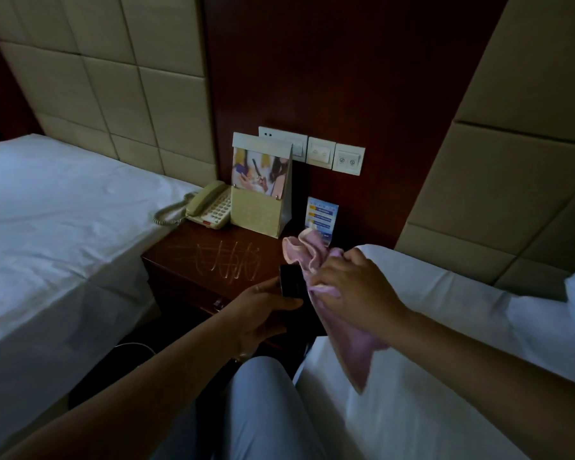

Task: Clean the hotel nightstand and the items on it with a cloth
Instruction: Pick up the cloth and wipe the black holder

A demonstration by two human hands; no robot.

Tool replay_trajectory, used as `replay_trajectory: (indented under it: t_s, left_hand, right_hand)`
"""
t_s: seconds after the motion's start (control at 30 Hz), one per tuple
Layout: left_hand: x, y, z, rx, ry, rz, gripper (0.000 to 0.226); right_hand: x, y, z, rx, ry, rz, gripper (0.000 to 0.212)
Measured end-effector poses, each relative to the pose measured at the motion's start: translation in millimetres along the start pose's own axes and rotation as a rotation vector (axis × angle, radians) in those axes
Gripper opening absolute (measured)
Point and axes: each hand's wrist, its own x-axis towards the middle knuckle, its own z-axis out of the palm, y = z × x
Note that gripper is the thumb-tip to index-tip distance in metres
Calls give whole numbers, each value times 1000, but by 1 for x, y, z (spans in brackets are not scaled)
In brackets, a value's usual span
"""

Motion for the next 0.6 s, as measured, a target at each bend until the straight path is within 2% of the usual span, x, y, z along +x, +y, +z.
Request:
replay_trajectory:
  t_s: [0.07,0.2,0.3,0.4,0.5,0.53,0.6]
  left_hand:
    - [1,-1,2,-15,-4,13,48]
    - [1,4,11,21,-4,33,47]
    - [-4,11,13,23,18,47,46]
    - [-8,11,6,-3,56,45,46]
    - [-9,9,6,9,54,51,46]
    - [-8,9,8,14,57,52,46]
    - [-5,11,11,22,66,57,45]
  right_hand:
    - [1,18,1,17,-20,18,24]
    - [16,21,2,21,51,299,19]
    - [13,-5,5,52,55,242,18]
    - [2,-4,0,101,-56,107,23]
    - [8,29,6,60,-99,271,25]
    - [10,33,7,45,-88,331,30]
    - [12,21,8,47,-7,335,34]
